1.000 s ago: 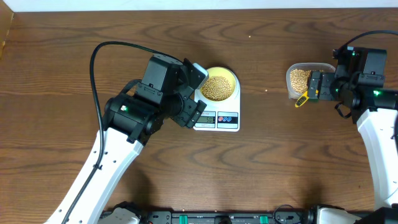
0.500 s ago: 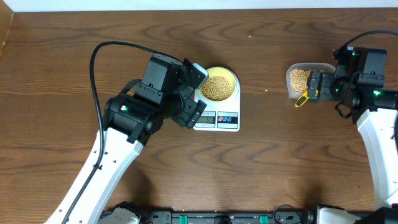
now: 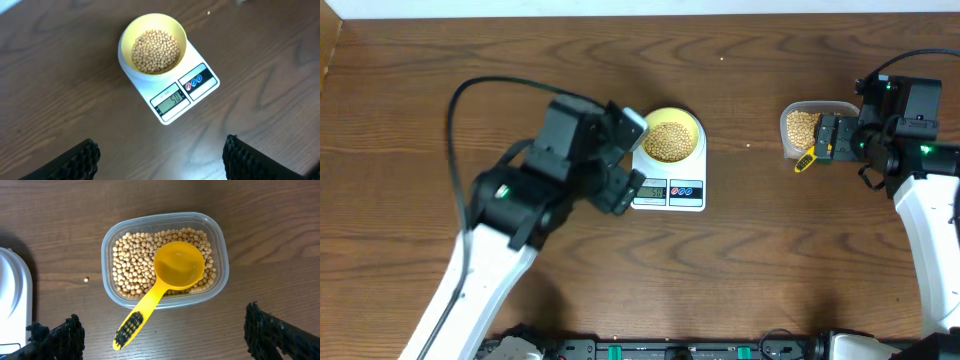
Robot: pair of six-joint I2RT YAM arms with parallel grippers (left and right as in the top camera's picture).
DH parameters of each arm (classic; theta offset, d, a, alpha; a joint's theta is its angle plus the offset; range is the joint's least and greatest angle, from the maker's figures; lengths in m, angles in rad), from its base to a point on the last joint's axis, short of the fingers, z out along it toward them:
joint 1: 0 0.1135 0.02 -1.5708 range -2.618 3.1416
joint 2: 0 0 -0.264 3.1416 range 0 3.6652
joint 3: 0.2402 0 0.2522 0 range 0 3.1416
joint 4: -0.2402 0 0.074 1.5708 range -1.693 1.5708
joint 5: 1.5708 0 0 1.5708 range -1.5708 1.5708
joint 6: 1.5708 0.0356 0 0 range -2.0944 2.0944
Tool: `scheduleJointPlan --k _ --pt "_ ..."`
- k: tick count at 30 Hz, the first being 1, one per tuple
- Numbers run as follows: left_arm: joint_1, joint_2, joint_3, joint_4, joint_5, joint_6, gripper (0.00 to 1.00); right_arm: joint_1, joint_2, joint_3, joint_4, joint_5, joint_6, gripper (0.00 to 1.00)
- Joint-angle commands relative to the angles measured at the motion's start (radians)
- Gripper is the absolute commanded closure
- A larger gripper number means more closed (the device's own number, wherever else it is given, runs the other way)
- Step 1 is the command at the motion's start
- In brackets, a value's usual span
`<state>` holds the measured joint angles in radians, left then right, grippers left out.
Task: Scoop item into bowl and weigh 50g on scale
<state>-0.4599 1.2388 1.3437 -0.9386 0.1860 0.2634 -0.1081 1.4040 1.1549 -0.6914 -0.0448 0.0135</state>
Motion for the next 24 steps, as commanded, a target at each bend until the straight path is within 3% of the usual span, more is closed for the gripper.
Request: scheduleJointPlan --k 1,9,17,24 --pt "0.005 -0.118 -0.001 -0.054 0.012 0.009 0.19 -0.003 -0.011 0.009 -0.002 0.012 -0.011 0.01" --pt "0.005 -0.366 -0.184 -0.062 0.013 0.001 0.19 -0.003 -0.011 0.009 -0.002 0.012 -0.011 0.01" --pt "0.012 -0.718 -0.568 0.198 0.013 -0.024 0.19 -0.003 -0.011 0.009 -0.002 0.012 -0.011 0.01" --pt "0.11 -0.974 -0.906 0.508 0.014 -0.173 0.19 -0.003 -0.011 0.009 -0.002 0.012 -0.011 0.01"
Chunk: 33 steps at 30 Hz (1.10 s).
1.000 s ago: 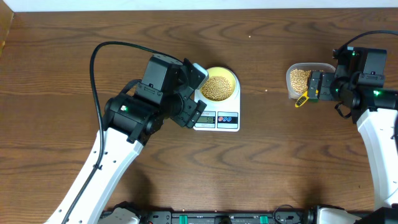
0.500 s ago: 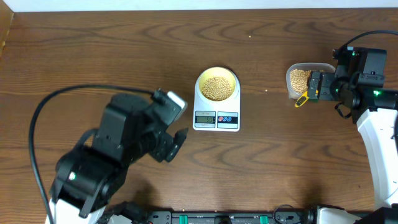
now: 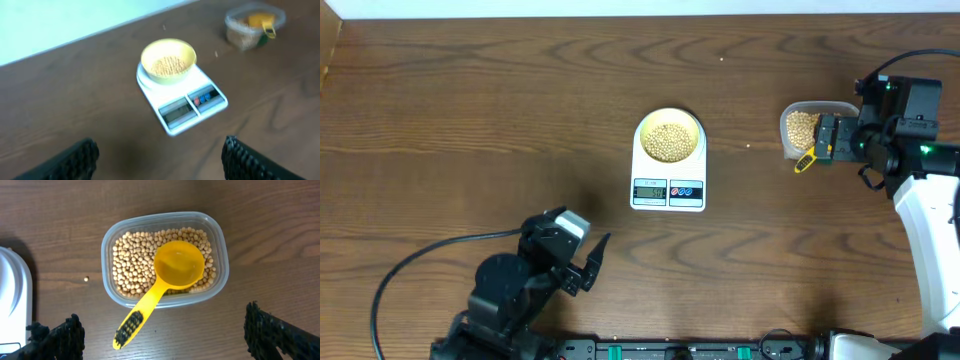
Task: Scoop item into bowl and weigh 50g on scale
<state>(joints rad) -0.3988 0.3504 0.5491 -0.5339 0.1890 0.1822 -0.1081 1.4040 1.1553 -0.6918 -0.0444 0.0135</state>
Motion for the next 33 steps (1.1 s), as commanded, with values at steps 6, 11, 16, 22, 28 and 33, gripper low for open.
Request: scheduleJointPlan --k 6,11,16,22,28,33 --pt "0.155 -0.224 -0.345 0.395 0.124 -0.109 0.19 -0.003 -0.011 0.009 -0.001 0.012 -0.011 0.01" --pt "0.226 -0.285 -0.507 0.664 0.14 -0.109 0.19 -0.003 -0.011 0.009 -0.001 0.012 -0.011 0.01" --pt "0.274 -0.29 -0.545 0.753 0.139 -0.109 0.19 -0.003 -0.011 0.009 -0.001 0.012 -0.011 0.01" --pt "0.335 -0.293 -0.545 0.746 0.061 -0.109 0.19 -0.003 -0.011 0.009 -0.001 0.012 -0.011 0.01" --pt "0.387 -0.349 -0.545 0.575 0.015 -0.109 0.19 -0.003 -0.011 0.009 -0.002 0.012 -0.011 0.01" --pt "0.423 -0.349 -0.545 0.474 -0.029 -0.169 0.19 -0.003 -0.011 0.009 -0.001 0.012 -0.011 0.01"
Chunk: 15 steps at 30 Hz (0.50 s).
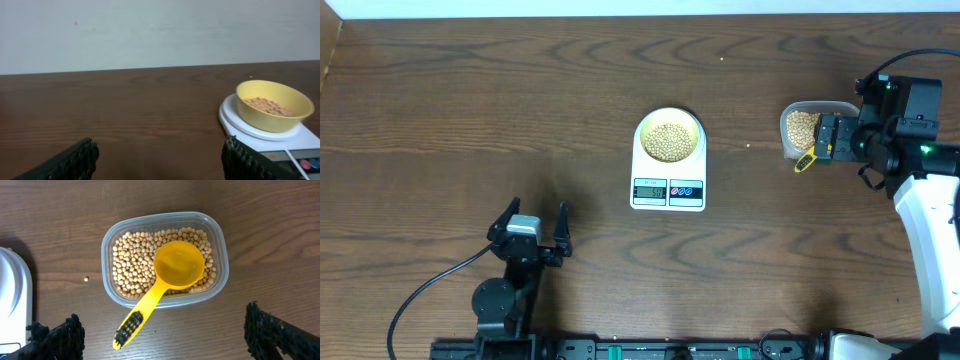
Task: Scoop item into bowl and weigh 50g on scale
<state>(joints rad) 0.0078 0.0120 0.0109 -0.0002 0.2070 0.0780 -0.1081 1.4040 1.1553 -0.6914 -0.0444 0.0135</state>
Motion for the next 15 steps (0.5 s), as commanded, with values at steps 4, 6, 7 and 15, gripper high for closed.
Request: scheduleJointPlan --k 4,6,7,15 --pt "0.017 -0.011 -0.007 -0.067 -0.114 -0.163 0.19 -0.003 -0.011 0.009 -0.002 0.012 -0.011 0.01" --pt "0.017 -0.011 -0.007 -0.068 -0.115 -0.188 0.19 -0.003 -0.011 0.009 -0.002 0.012 -0.011 0.01" --pt "0.017 -0.011 -0.007 -0.068 -0.115 -0.196 0.19 -0.003 -0.011 0.009 -0.002 0.012 -0.011 0.01" --pt "0.017 -0.01 -0.007 -0.066 -0.114 -0.192 0.19 -0.003 -0.011 0.009 -0.002 0.011 -0.011 0.01"
